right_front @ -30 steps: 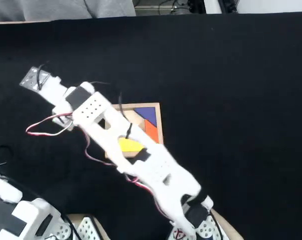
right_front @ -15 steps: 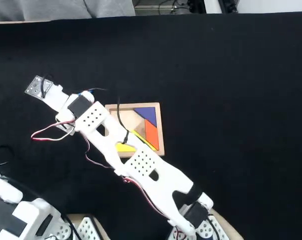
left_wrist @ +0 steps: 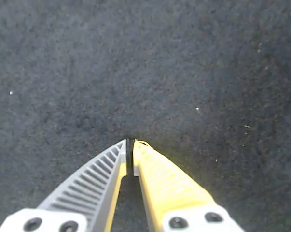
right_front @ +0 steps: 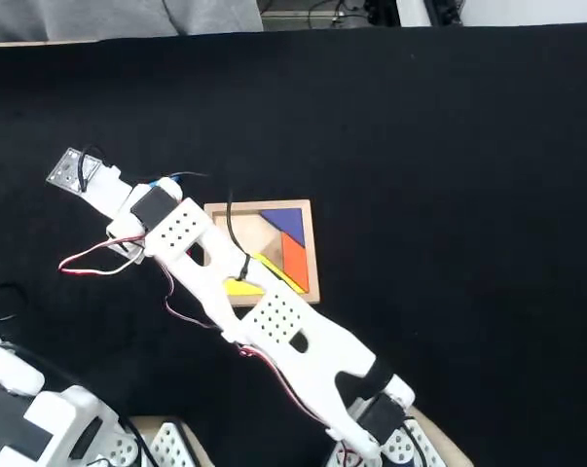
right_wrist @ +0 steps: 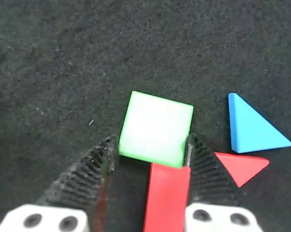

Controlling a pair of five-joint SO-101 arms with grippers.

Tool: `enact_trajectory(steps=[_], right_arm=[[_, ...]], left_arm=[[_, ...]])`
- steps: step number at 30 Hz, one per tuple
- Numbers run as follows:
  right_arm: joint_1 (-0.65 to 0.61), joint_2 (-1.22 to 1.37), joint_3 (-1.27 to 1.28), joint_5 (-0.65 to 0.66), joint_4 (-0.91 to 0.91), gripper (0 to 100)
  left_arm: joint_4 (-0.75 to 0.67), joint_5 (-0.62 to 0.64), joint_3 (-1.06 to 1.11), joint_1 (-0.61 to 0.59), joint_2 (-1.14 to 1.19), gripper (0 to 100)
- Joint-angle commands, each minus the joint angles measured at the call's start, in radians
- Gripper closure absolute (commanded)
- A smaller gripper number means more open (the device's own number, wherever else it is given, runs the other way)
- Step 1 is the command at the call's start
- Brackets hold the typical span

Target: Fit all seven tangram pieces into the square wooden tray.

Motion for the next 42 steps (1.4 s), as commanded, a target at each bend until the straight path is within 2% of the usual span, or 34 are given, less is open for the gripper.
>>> enact_trajectory(steps=[1,9,15,18,24,29,35,39,42], right_arm=[[0.002,-0.028,-0.122,0.002,0.063,85.8],[0.080,-0.263,-0.128,-0.006,0.284,85.8],[0.183,-0.512,-0.077,-0.032,0.302,85.8],[0.226,-0.653,0.113,-0.044,0.302,85.8],[0.252,-0.992,0.673,-0.043,0.285,85.8],[0.284,-1.182,1.118,-0.069,0.107,85.8],[0.354,-1.293,1.620,-0.077,-0.244,85.8],[0.353,-1.311,1.787,-0.077,-0.417,85.8],[0.351,-1.311,1.830,-0.071,-0.471,85.8]], left_arm=[[-0.009,-0.003,0.005,0.013,-0.009,96],[-0.009,-0.002,0.004,0.015,-0.009,96],[-0.009,-0.002,0.004,0.016,-0.009,96],[-0.009,-0.002,0.004,0.015,-0.009,96],[-0.009,-0.002,0.004,0.015,-0.009,95],[-0.009,-0.003,0.002,0.016,-0.009,95],[-0.011,-0.006,0.005,0.016,-0.009,95],[-0.011,-0.006,0.005,0.035,-0.009,95],[-0.011,-0.006,0.007,0.044,-0.009,95]])
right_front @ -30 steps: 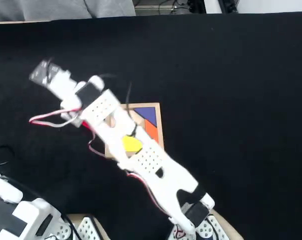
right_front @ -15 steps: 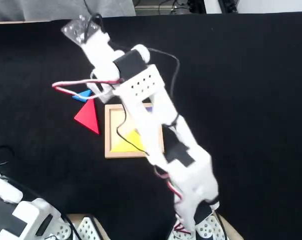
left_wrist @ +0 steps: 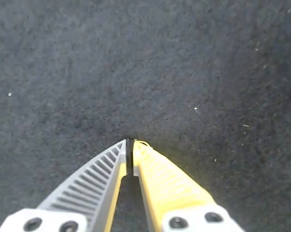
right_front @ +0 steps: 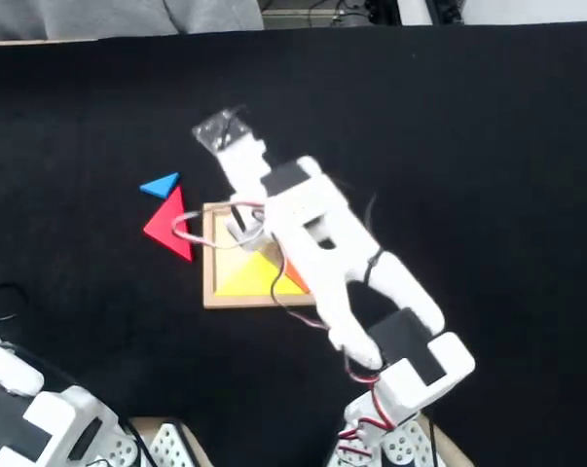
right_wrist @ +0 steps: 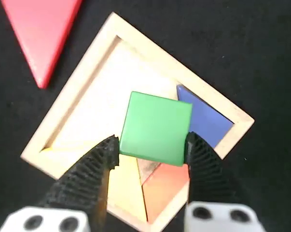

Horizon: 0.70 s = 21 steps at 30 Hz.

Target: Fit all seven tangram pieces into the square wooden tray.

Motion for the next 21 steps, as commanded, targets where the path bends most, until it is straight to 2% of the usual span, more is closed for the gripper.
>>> enact_trajectory(steps=[1,11,16,21], right_arm=[[0.011,-0.062,0.025,-0.002,-0.066,85.8],[0.009,0.035,0.004,-0.008,-0.066,84.8],[0.014,0.081,-0.041,-0.008,-0.038,75.6],[0.015,0.076,-0.051,-0.008,-0.032,75.0]], left_arm=[[-0.009,-0.006,0.007,0.030,-0.009,96],[-0.009,-0.006,0.007,0.027,-0.009,96],[-0.009,-0.006,0.007,0.027,-0.009,96],[-0.009,-0.006,0.007,0.027,-0.009,96]])
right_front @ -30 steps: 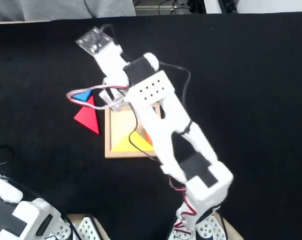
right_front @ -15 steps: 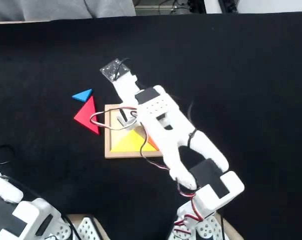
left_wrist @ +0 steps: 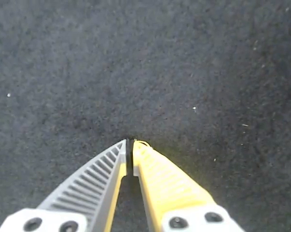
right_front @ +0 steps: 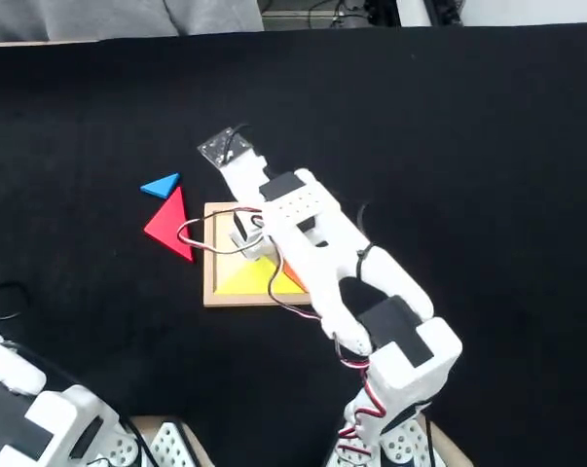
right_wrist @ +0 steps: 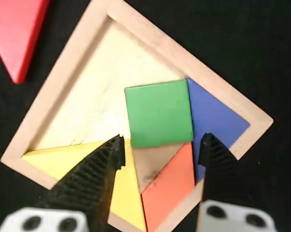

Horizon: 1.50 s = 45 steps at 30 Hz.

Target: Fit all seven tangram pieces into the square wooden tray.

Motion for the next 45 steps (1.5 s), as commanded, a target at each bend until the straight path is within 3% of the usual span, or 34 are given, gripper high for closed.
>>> enact_trajectory(steps=[1,7,13,17,21,26,31,34,39,45], right_arm=[[0.014,-0.013,-0.067,-0.008,0.008,75.0],[0.009,-0.082,-0.090,-0.002,0.051,76.6],[0.020,-0.174,-0.096,0.000,0.064,99.2],[0.110,-0.171,-0.090,-0.006,0.063,94.5],[0.195,-0.171,-0.059,-0.008,0.032,95.3],[0.222,-0.171,0.064,-0.008,-0.087,95.3],[0.224,-0.174,0.116,-0.008,-0.166,95.3],[0.226,-0.171,0.117,-0.008,-0.178,95.3],[0.226,-0.171,0.117,-0.003,-0.178,95.3],[0.226,-0.171,0.117,-0.002,-0.178,95.3]], left_arm=[[-0.008,-0.003,0.002,0.022,-0.009,96],[-0.008,-0.003,0.002,0.022,-0.009,96],[-0.008,0.002,-0.007,0.036,-0.017,95],[-0.011,0.003,-0.139,0.216,-0.018,96],[0.084,-0.025,-0.338,0.484,-0.014,95],[0.121,-0.302,-0.613,0.809,-0.002,85],[0.120,-0.404,-0.799,1.001,0.143,79],[0.170,-0.557,-0.909,1.040,0.302,79],[0.396,-0.905,-1.208,1.026,0.572,79],[0.591,-0.957,-1.646,1.013,0.856,79]])
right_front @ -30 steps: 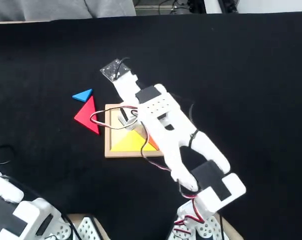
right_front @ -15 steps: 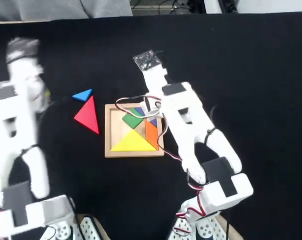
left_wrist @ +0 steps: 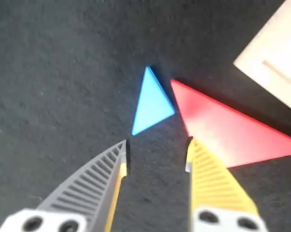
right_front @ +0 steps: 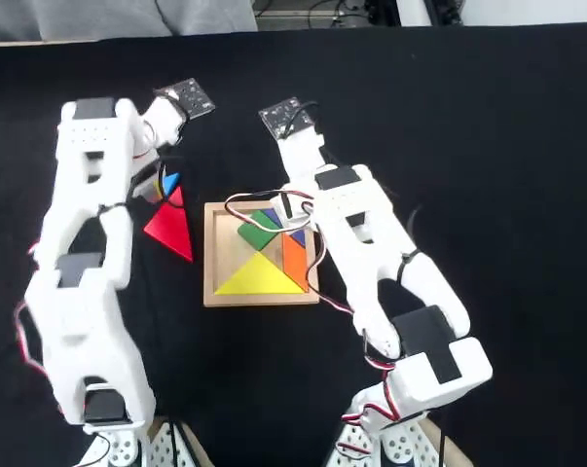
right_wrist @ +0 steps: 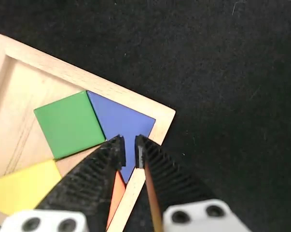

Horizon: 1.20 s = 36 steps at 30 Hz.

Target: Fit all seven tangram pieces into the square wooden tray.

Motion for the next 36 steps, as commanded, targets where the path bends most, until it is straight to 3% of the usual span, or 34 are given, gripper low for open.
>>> enact_trajectory(steps=[1,5,8,14,21,30,36], right_arm=[[0.017,-0.054,-0.004,0.000,-0.014,95.3],[0.017,-0.054,-0.004,0.002,-0.014,95.3],[0.017,-0.054,-0.004,0.002,-0.014,95.3],[0.017,-0.054,-0.004,0.002,-0.014,95.3],[0.017,-0.054,-0.004,0.002,-0.014,95.3],[0.017,-0.054,-0.004,0.002,-0.014,95.3],[0.017,-0.054,-0.004,0.002,-0.014,95.3]], left_arm=[[0.121,-0.029,-0.390,-0.008,0.170,79],[0.204,-0.074,-0.621,-0.005,0.328,79],[0.278,-0.149,-0.753,-0.005,0.443,72],[0.374,-0.152,-1.010,-0.005,0.620,68],[0.387,-0.150,-1.241,-0.005,0.761,68],[0.385,-0.186,-1.211,-0.030,0.707,68],[0.308,-0.147,-1.211,-0.038,0.717,68]])
